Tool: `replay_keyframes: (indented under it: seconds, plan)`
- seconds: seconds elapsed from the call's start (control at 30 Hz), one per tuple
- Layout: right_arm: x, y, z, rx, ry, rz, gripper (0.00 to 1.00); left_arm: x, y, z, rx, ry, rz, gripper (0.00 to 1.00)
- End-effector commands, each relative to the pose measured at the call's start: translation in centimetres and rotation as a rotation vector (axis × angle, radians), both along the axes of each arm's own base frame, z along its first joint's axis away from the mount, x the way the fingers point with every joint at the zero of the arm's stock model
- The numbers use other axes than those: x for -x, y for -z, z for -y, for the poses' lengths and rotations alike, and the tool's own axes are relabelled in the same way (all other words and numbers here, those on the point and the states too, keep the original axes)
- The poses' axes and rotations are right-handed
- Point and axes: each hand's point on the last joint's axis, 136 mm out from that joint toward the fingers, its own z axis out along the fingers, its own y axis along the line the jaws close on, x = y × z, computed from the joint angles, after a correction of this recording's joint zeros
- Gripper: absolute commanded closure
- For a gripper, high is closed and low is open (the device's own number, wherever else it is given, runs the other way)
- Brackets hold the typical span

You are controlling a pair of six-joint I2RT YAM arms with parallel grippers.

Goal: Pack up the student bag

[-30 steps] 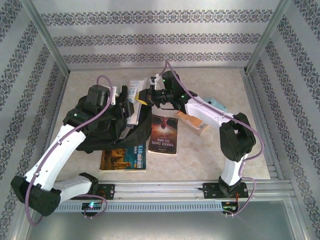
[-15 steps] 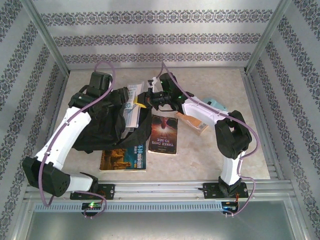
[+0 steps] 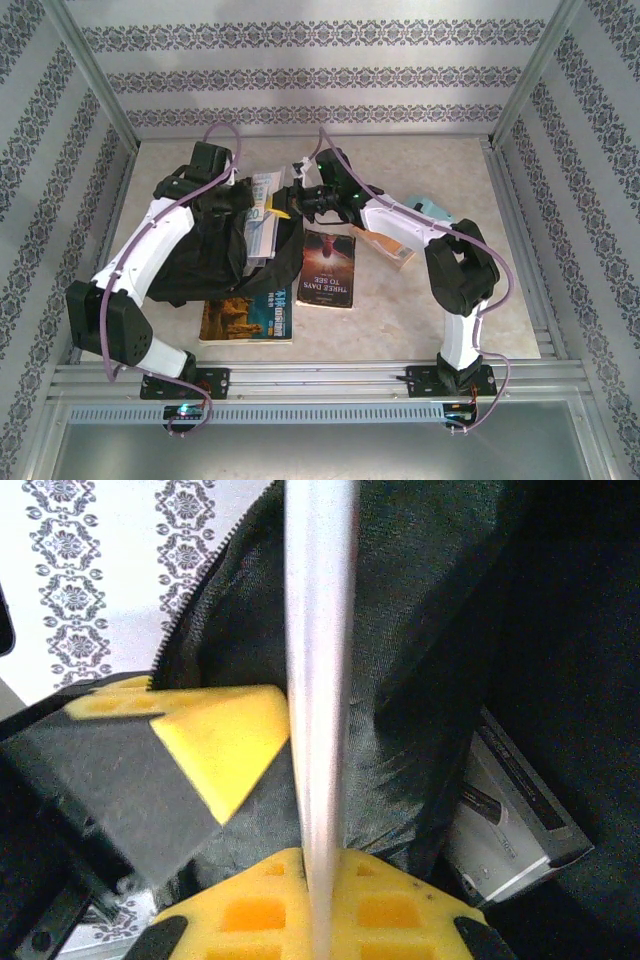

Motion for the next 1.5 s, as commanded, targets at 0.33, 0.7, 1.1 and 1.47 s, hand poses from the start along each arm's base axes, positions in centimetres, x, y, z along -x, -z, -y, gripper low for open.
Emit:
replay_keyframes:
  seconds: [0.33,0.7,1.1,1.47]
  plan:
    - [-2.7,-10.3,8.8,-0.066,0.211,0.251,1.00,-1.4,-14.3,-7.5,-0.156,-0.186,0.357,1.00]
    - [-1.7,-14.6,14.1,-0.064,0.299,0.324,1.00,-1.5,-18.7,-1.3,0.003,0.124,0.455,1.00]
    - [1.7,-12.2,15.3,0.092,0.288,0.283,1.00,1.4,-17.2,6.5,0.126,0.389,0.356,1.00]
    - [2.4,-3.7,10.7,0.361,0.383,0.142,1.00,1.1,-14.7,7.2,0.342,0.221,0.323,1.00]
